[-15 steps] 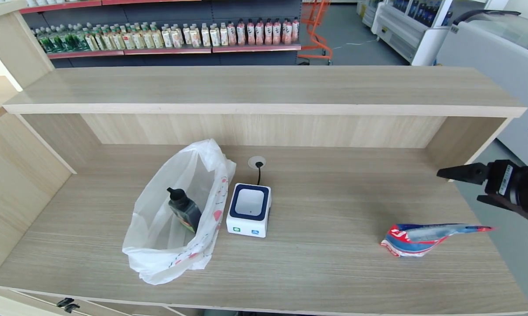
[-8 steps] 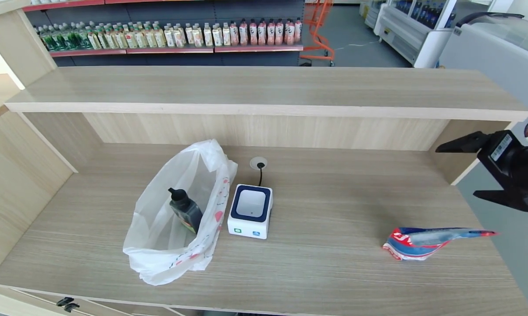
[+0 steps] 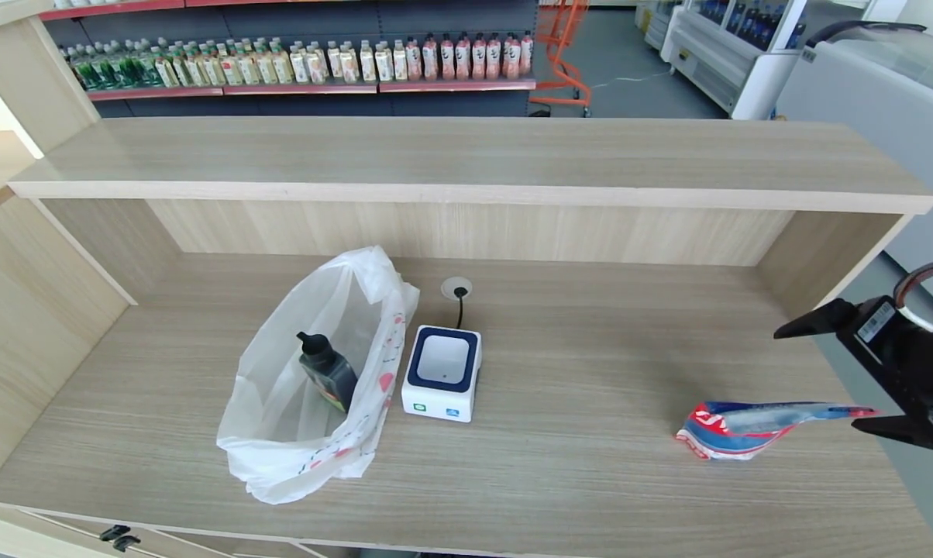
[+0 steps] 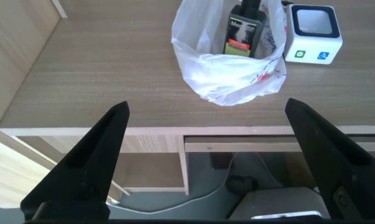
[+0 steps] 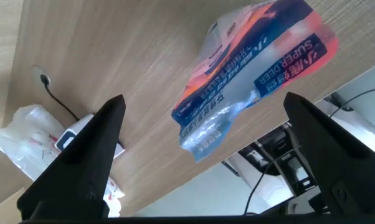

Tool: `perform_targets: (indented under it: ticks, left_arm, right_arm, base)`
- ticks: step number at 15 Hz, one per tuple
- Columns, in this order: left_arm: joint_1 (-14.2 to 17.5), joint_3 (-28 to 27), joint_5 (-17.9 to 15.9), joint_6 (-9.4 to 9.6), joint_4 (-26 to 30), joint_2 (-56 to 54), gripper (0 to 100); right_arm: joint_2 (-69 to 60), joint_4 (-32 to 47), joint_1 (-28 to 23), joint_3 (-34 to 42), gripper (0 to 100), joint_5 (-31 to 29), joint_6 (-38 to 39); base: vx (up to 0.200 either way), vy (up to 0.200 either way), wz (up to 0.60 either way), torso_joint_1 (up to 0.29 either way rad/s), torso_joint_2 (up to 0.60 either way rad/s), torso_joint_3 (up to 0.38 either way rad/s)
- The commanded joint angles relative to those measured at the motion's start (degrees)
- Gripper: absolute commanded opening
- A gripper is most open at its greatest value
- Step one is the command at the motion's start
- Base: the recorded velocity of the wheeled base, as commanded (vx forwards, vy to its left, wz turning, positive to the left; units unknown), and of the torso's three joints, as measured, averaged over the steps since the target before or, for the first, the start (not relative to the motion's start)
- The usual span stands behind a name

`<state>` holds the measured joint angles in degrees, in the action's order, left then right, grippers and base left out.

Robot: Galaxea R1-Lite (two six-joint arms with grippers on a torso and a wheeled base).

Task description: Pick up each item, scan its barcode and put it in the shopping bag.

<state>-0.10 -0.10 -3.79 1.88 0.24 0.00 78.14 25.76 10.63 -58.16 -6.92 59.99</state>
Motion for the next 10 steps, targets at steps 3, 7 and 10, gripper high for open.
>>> perform_targets:
  ticks: [3, 7, 10]
  left_arm:
    - [0.01, 0.01, 0.01, -0.03, 0.02, 0.09, 100]
    - [0.01, 0.01, 0.01, -0.03, 0.02, 0.09, 100]
    - [0.01, 0.01, 0.01, -0.03, 0.02, 0.09, 100]
  right_arm:
    - [4.12, -0.18, 0.00, 4.46, 100, -3.53, 0.04]
    - [8.52, -3.52, 0.27, 4.46, 100, -4.41, 1.71]
    - [15.20, -10.20, 0.36, 4.55, 100, -4.59, 1.27]
  base:
    - [0.000, 0.000, 0.00, 0.000, 0.00, 0.000]
    - [0.000, 0.000, 0.00, 0.000, 0.00, 0.000]
    - [0.000, 0.000, 0.00, 0.000, 0.00, 0.000]
